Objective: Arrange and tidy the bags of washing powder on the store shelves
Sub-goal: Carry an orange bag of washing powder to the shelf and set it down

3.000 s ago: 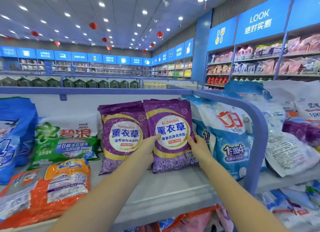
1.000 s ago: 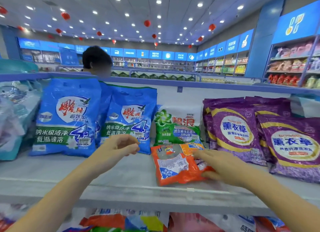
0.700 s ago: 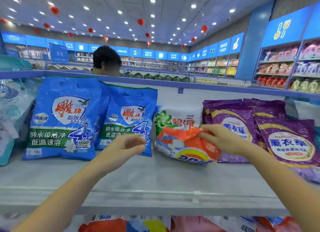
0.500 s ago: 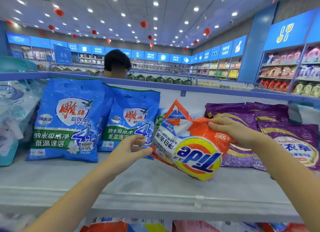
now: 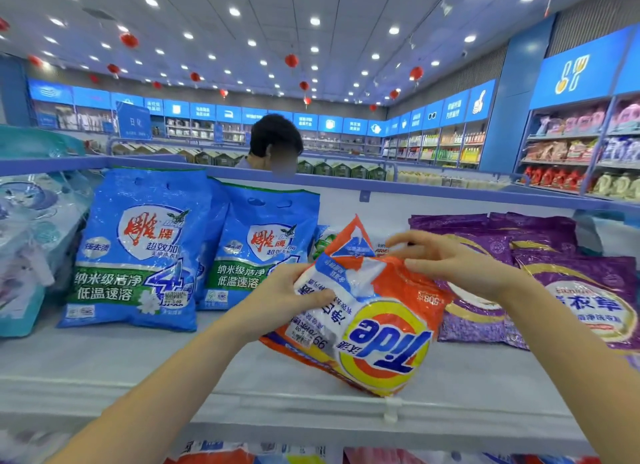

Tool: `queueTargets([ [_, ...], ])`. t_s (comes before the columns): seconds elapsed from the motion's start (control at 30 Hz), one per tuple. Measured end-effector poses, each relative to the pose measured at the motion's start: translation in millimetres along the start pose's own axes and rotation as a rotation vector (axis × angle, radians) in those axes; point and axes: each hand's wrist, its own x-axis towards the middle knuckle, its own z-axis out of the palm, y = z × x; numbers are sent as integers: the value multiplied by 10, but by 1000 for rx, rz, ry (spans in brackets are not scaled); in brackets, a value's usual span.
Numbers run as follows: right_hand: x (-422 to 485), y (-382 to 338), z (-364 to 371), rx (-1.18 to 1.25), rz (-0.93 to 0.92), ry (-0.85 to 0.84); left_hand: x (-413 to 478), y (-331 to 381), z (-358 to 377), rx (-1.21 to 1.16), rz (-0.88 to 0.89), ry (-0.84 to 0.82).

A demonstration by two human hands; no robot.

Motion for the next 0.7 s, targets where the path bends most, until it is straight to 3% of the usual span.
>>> queueTargets([
  [0.2, 69, -196, 193, -130, -250, 104, 253, 511, -52, 422, 147, -115],
  [0.37, 100, -127, 445, 49, -354, 362, 286, 525, -58, 511, 152, 35],
  [0.47, 87, -69, 494, 168, -380, 460, 167, 347, -115, 403, 210, 362],
  [0.53, 92, -59, 517, 255, -387, 524, 55, 193, -104, 183, 189, 539],
  [0.6, 127, -65, 535, 384, -384, 591, -22, 23, -62, -117, 72, 497],
  [0.7, 203, -113, 585, 596, -360, 669, -87, -144, 60, -367, -96, 166],
])
